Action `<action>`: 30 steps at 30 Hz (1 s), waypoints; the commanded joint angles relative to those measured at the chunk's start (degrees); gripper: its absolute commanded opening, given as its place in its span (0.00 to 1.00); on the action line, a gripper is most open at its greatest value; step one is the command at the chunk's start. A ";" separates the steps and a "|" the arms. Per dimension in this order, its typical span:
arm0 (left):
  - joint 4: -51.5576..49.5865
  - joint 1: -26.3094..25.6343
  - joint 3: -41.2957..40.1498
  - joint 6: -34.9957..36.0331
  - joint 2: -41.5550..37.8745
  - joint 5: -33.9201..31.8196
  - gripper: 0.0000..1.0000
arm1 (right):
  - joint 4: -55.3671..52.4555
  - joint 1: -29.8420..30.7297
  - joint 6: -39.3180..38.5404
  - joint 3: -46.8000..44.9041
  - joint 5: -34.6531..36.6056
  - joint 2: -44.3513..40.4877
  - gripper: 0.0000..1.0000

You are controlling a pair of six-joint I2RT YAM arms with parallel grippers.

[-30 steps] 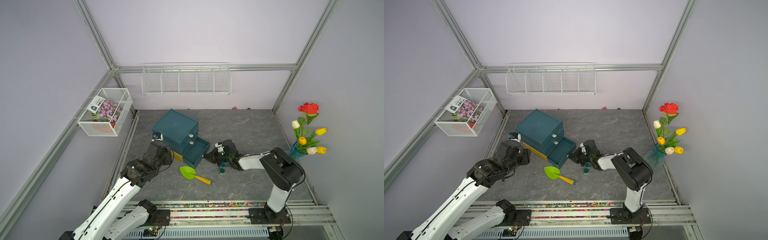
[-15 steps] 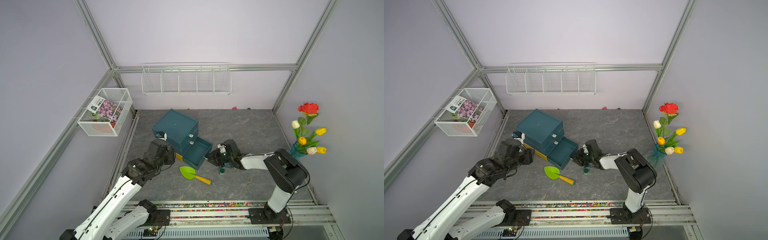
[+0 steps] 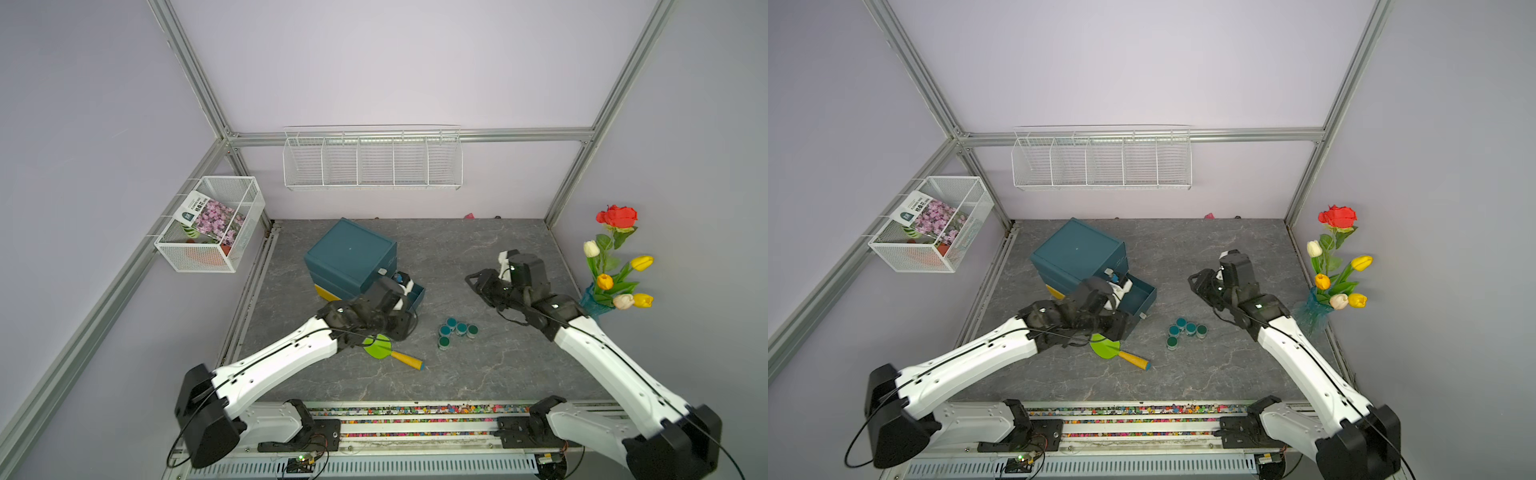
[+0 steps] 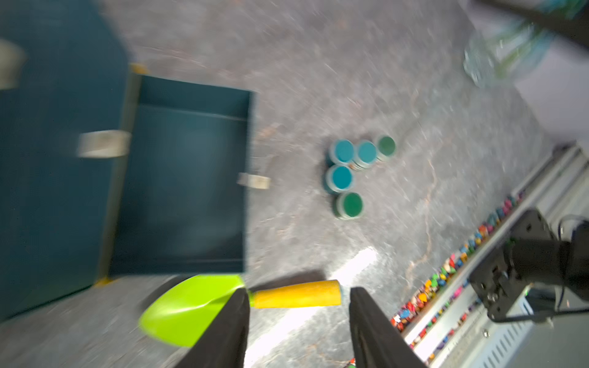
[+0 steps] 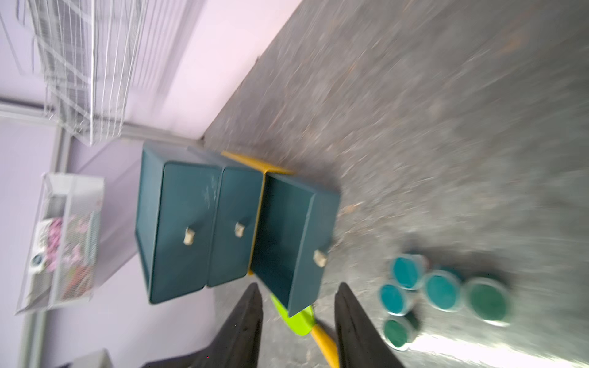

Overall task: Put the paint cans in the drawer according to color
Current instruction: Pick up the paint can at the center of the board.

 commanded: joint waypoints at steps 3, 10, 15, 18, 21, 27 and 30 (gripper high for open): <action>-1.24 -7.25 10.70 2.22 15.47 2.16 0.56 | -20.04 -1.68 -6.63 4.40 11.92 -5.17 0.44; -9.99 -10.16 20.63 -4.74 30.15 -2.44 0.63 | -23.58 -1.79 -6.58 6.58 14.08 -10.87 0.49; -11.98 -10.24 23.62 -6.93 34.19 -3.45 0.64 | -23.89 -1.78 -6.55 6.50 13.78 -12.88 0.49; -14.54 -10.17 26.62 -8.24 37.32 -5.61 0.64 | -23.95 -1.77 -6.72 6.55 13.30 -13.17 0.49; -15.04 -10.16 28.82 -8.13 39.91 -5.64 0.65 | -23.96 -1.77 -6.81 6.44 12.98 -13.38 0.49; -16.72 -9.81 33.14 -8.46 44.04 -7.66 0.63 | -23.87 -1.77 -7.17 6.27 12.33 -13.18 0.49; -17.89 -9.57 34.28 -8.88 45.30 -8.10 0.61 | -23.54 -1.77 -7.16 6.08 12.24 -13.20 0.49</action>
